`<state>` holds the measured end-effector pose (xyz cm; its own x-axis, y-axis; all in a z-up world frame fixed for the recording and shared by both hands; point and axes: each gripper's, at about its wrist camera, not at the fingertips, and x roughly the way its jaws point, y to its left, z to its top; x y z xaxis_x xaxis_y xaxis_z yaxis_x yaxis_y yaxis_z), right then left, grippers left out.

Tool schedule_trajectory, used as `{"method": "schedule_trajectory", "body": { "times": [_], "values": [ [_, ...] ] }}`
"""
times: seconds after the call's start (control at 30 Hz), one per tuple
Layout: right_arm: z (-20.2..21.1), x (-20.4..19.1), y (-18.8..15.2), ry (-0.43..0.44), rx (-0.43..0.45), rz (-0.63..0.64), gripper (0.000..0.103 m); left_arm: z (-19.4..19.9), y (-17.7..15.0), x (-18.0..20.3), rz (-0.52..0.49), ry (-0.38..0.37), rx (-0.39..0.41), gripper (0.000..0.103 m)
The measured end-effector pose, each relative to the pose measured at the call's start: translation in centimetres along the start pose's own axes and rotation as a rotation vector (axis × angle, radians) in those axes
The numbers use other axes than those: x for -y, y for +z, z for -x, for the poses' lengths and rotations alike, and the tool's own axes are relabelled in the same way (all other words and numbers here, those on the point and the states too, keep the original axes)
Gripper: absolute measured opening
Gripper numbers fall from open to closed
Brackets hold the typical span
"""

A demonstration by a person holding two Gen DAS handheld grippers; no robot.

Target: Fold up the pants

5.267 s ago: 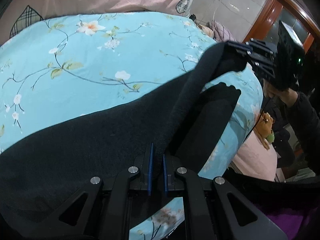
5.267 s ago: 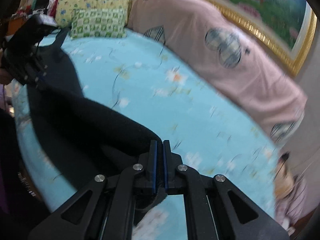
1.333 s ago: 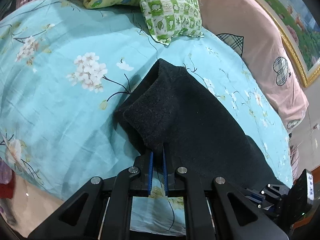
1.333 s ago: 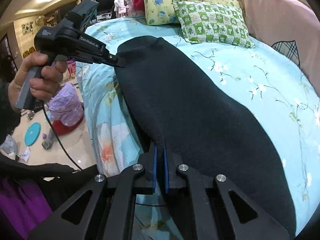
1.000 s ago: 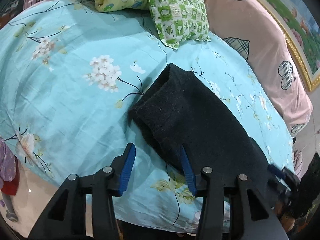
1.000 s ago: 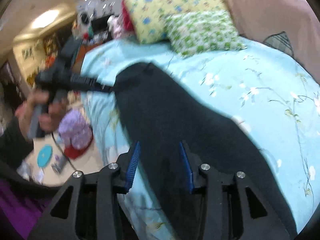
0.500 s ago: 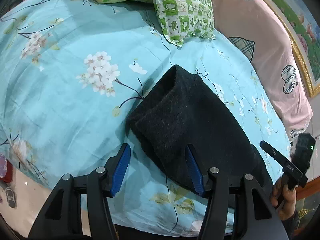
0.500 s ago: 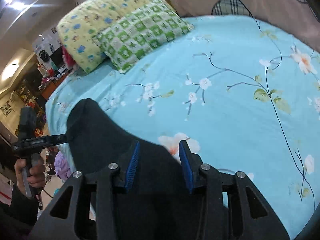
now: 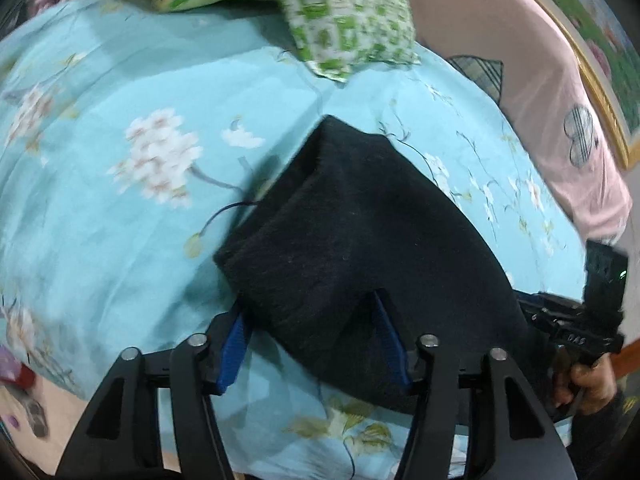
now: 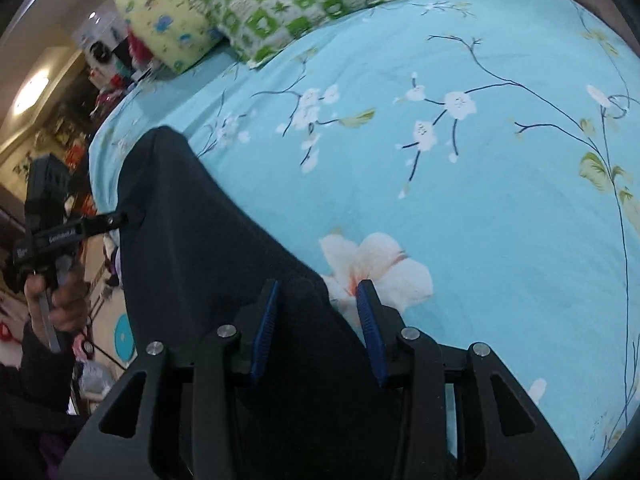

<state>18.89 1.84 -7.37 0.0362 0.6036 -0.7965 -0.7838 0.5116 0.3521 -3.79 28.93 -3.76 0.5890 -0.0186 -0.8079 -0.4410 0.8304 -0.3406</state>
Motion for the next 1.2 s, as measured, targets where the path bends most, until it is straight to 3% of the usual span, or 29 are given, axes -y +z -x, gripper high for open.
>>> {"method": "schedule_trajectory", "body": {
  "times": [0.03, 0.07, 0.1, 0.17, 0.3, 0.4, 0.6, 0.7, 0.8, 0.87, 0.93, 1.0, 1.07, 1.2],
  "values": [
    [0.1, -0.1, -0.1, 0.005, -0.003, 0.007, 0.029, -0.1, 0.0, 0.4, -0.018, 0.017, 0.009, 0.052],
    [0.1, -0.3, -0.1, 0.013, -0.006, 0.01, 0.022, -0.1, 0.0, 0.6, -0.029, 0.028, 0.015, 0.042],
    [0.2, -0.6, -0.2, 0.008, -0.002, 0.021, 0.021, 0.2, 0.1, 0.8, -0.031, 0.025, 0.026, 0.028],
    [0.7, -1.4, -0.2, -0.034, 0.019, 0.053, 0.016, 1.2, 0.6, 0.9, -0.035, 0.005, 0.058, 0.02],
    [3.3, -2.5, 2.0, -0.13, 0.129, 0.092, 0.008, 3.6, 2.3, 1.5, -0.059, -0.03, 0.153, 0.019],
    [4.5, -2.9, 4.8, -0.182, 0.201, 0.114, 0.005, 4.0, 3.2, 1.5, -0.073, 0.012, 0.198, 0.018],
    [1.2, -3.1, 6.4, -0.223, 0.16, 0.153, 0.005, 0.8, 3.3, -0.7, -0.051, 0.036, 0.134, 0.019],
    [-0.9, -1.5, 6.3, -0.235, 0.135, 0.096, 0.005, -0.2, 2.9, -1.0, -0.064, 0.052, 0.119, 0.024],
    [-1.7, -0.2, 5.9, -0.264, 0.139, 0.043, 0.011, 0.7, 2.5, -1.3, -0.059, 0.067, 0.131, 0.036],
    [-0.9, 0.2, 5.6, -0.301, 0.156, 0.008, 0.012, 1.6, 2.1, -1.8, -0.033, 0.074, 0.141, 0.039],
    [1.1, 0.6, 4.9, -0.255, 0.2, -0.057, 0.013, 2.6, 1.8, -1.9, -0.015, 0.068, 0.151, 0.039],
    [3.3, 0.2, 3.8, -0.225, 0.258, -0.085, 0.027, 3.7, 1.3, -1.5, -0.013, 0.063, 0.163, 0.039],
    [5.9, -0.4, 2.1, -0.218, 0.322, -0.096, 0.069, 4.5, 1.0, -0.6, -0.035, 0.048, 0.165, 0.039],
    [9.8, -1.5, -1.3, -0.205, 0.418, -0.1, 0.072, 5.3, 0.3, 2.8, -0.115, 0.017, 0.154, 0.045]
  ]
}}
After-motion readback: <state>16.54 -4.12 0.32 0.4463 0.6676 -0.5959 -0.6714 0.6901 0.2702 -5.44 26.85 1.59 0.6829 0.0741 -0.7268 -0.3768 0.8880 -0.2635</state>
